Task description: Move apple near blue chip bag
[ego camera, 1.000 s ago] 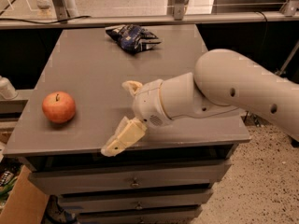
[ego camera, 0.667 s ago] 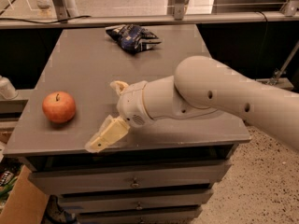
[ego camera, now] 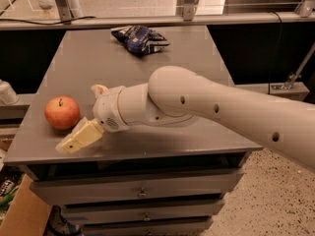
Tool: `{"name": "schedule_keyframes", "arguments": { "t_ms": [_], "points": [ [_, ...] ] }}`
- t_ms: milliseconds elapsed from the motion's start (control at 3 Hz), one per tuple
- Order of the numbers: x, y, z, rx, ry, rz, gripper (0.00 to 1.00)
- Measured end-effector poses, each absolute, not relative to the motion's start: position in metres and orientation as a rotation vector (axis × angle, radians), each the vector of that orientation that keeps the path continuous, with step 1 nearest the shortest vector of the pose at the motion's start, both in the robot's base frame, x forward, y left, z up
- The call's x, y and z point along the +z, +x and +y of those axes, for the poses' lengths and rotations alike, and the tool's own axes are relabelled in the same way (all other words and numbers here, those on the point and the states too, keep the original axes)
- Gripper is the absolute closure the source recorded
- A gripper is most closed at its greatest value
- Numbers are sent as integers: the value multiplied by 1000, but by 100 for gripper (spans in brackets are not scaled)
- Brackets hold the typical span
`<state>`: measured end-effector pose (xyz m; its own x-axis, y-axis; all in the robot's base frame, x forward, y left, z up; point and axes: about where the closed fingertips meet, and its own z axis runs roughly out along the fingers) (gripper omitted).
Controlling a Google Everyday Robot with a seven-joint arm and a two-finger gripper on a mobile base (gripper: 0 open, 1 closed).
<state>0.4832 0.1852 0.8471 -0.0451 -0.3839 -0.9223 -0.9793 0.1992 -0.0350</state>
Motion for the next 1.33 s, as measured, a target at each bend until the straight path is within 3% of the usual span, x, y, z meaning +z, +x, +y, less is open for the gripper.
{"name": "schedule_keyframes", "arguments": {
  "t_ms": [667,1333],
  "points": [
    [838,492,231,911,-1271,1559,0],
    [835,495,242,921,-1247,1547,41]
  ]
}}
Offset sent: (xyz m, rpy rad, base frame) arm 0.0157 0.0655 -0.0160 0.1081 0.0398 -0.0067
